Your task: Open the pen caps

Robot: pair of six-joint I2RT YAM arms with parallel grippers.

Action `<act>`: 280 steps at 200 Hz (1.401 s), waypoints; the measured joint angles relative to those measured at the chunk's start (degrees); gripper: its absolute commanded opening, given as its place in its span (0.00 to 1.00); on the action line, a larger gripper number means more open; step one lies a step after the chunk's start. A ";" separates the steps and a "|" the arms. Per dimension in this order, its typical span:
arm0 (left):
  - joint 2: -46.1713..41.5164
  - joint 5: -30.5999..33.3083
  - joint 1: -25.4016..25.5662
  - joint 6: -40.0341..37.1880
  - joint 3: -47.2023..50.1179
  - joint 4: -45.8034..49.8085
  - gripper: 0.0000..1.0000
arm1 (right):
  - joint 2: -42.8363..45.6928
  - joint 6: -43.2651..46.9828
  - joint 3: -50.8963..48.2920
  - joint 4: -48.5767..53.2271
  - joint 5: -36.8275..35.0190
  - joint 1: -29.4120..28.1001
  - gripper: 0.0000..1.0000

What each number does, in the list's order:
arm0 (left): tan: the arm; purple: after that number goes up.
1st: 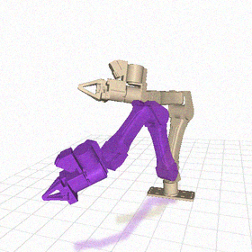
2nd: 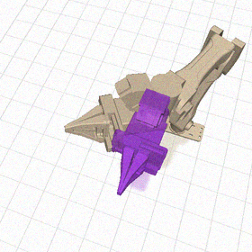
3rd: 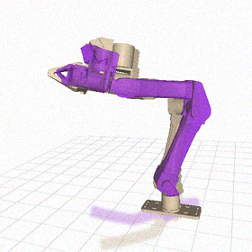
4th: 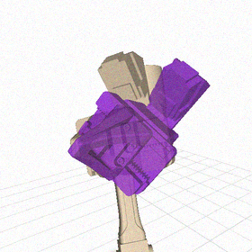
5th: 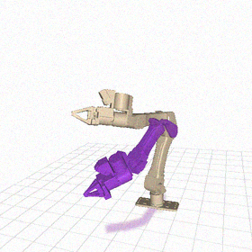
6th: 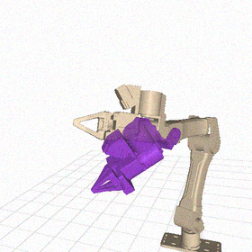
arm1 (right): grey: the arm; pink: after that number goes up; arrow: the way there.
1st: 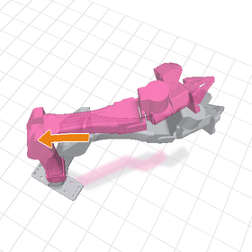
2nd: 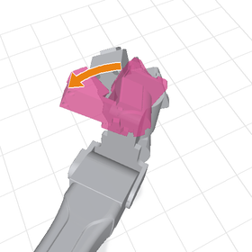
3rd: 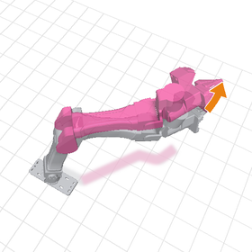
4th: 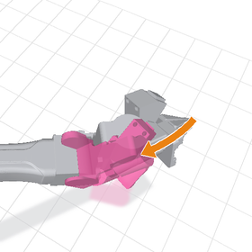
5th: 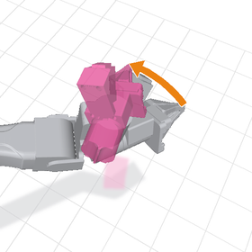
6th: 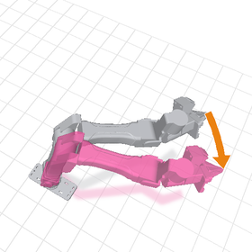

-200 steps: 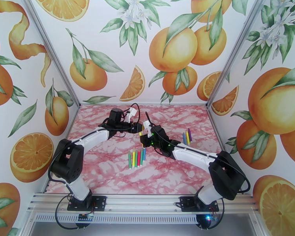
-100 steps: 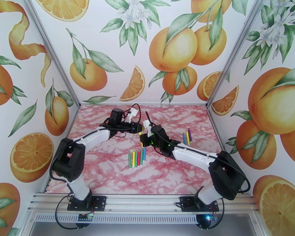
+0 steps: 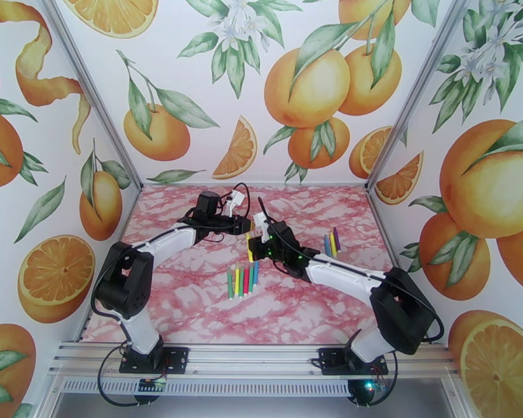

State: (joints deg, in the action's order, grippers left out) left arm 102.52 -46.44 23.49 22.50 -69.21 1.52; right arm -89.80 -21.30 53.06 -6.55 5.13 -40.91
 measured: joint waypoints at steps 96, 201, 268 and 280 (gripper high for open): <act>0.00 -1.62 0.33 1.55 -0.44 0.11 0.00 | 0.20 0.81 -1.88 -2.25 1.07 0.00 0.44; -0.81 -3.06 0.33 5.20 -1.40 -0.42 0.00 | -1.27 0.85 -2.10 -4.85 3.93 0.17 0.21; -1.03 -2.75 0.04 7.23 -2.03 -0.85 0.00 | -1.51 0.83 -2.21 -6.03 3.91 0.48 0.00; -1.03 -2.54 0.00 7.45 -2.03 -0.81 0.00 | -1.49 0.83 -2.49 -6.43 3.91 0.48 0.00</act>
State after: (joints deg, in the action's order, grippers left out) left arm 101.49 -48.97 23.49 29.95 -71.24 0.71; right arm -91.29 -20.47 50.57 -12.97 9.04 -40.42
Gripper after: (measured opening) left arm 0.152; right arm 0.182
